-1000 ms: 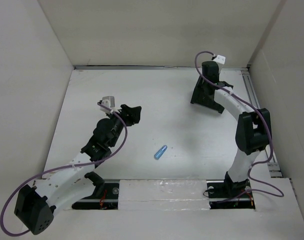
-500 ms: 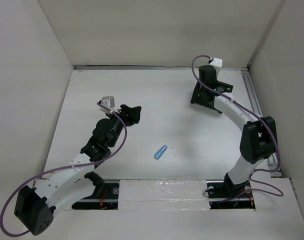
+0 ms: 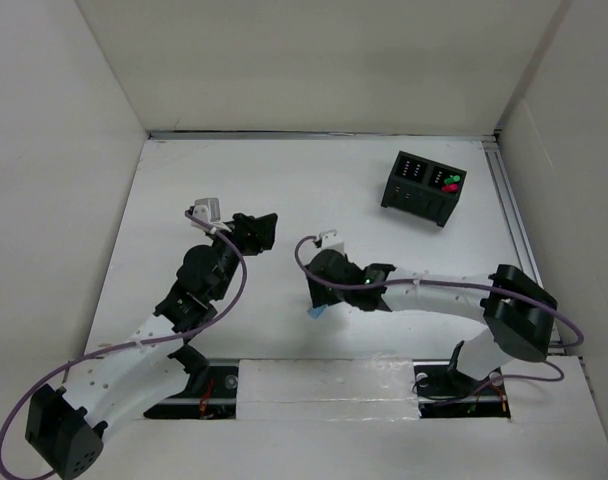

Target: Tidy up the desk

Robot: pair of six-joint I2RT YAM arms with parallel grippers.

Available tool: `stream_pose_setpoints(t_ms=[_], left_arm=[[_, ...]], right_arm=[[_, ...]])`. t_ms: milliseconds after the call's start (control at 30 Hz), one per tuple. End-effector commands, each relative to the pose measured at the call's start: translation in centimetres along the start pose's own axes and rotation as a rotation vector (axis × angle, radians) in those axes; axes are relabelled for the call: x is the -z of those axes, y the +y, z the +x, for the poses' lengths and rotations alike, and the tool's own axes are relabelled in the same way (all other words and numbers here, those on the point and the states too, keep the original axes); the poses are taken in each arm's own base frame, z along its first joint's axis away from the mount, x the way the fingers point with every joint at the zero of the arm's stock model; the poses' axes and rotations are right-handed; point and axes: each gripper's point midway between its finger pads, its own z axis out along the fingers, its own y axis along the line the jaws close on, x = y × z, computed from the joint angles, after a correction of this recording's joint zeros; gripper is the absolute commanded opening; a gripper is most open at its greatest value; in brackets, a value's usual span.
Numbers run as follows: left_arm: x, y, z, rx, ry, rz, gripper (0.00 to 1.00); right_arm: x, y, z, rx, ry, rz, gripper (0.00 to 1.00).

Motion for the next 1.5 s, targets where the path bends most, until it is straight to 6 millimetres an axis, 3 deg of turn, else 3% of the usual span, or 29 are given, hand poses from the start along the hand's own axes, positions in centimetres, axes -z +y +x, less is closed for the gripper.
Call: stream_pose_setpoints(t_ms=[0, 167, 300, 367, 500, 567, 700, 900, 1033, 1167, 1267, 1300, 1367, 1467], left_arm=[[0.4, -0.7, -1.6, 0.018, -0.06, 0.027, 0.61], [0.5, -0.9, -1.7, 0.022, -0.063, 0.039, 0.61], [0.5, -0.9, -1.7, 0.021, -0.06, 0.037, 0.61], [0.5, -1.0, -1.6, 0.021, -0.059, 0.04, 0.61], [0.3, -0.9, -1.4, 0.023, -0.056, 0.034, 0.61], [0.2, -0.8, -1.3, 0.022, -0.05, 0.029, 0.61], [0.2, -0.8, -1.3, 0.021, -0.048, 0.027, 0.61], [0.3, -0.8, -1.2, 0.024, -0.05, 0.025, 0.61], [0.7, -0.4, -1.9, 0.035, -0.081, 0.005, 0.61], [1.2, -0.1, -2.5, 0.046, -0.111, 0.0, 0.61], [1.2, -0.1, -2.4, 0.043, -0.11, -0.001, 0.61], [1.1, 0.0, -2.3, 0.041, -0.103, -0.004, 0.61], [0.9, -0.1, -2.1, 0.038, -0.097, -0.005, 0.61], [0.7, 0.0, -1.8, 0.032, -0.085, -0.012, 0.61]], right_arm=[[0.9, 2.1, 2.4, -0.085, 0.064, -0.017, 0.64], [0.6, 3.7, 5.4, -0.079, 0.132, -0.035, 0.65], [0.5, 3.3, 6.1, -0.086, 0.158, -0.008, 0.65], [0.5, 3.0, 6.2, -0.089, 0.155, 0.002, 0.66], [-0.5, 3.0, 6.6, -0.085, 0.178, -0.022, 0.79], [-0.9, 3.4, 5.9, -0.075, 0.167, -0.04, 0.86], [-2.3, 3.2, 4.5, -0.07, 0.14, -0.039, 0.88], [-3.8, 2.3, 2.4, -0.035, 0.064, 0.038, 0.72], [-4.4, 0.6, 3.6, -0.003, 0.081, 0.108, 0.55], [-4.6, -0.2, 5.3, 0.024, 0.094, 0.151, 0.52], [-4.3, -0.5, 6.1, 0.047, 0.103, 0.173, 0.42], [-4.1, -0.6, 5.8, 0.047, 0.091, 0.18, 0.33], [-3.7, -0.7, 5.0, 0.047, 0.065, 0.187, 0.27], [-2.7, -0.8, 1.9, 0.02, 0.008, 0.157, 0.18]])
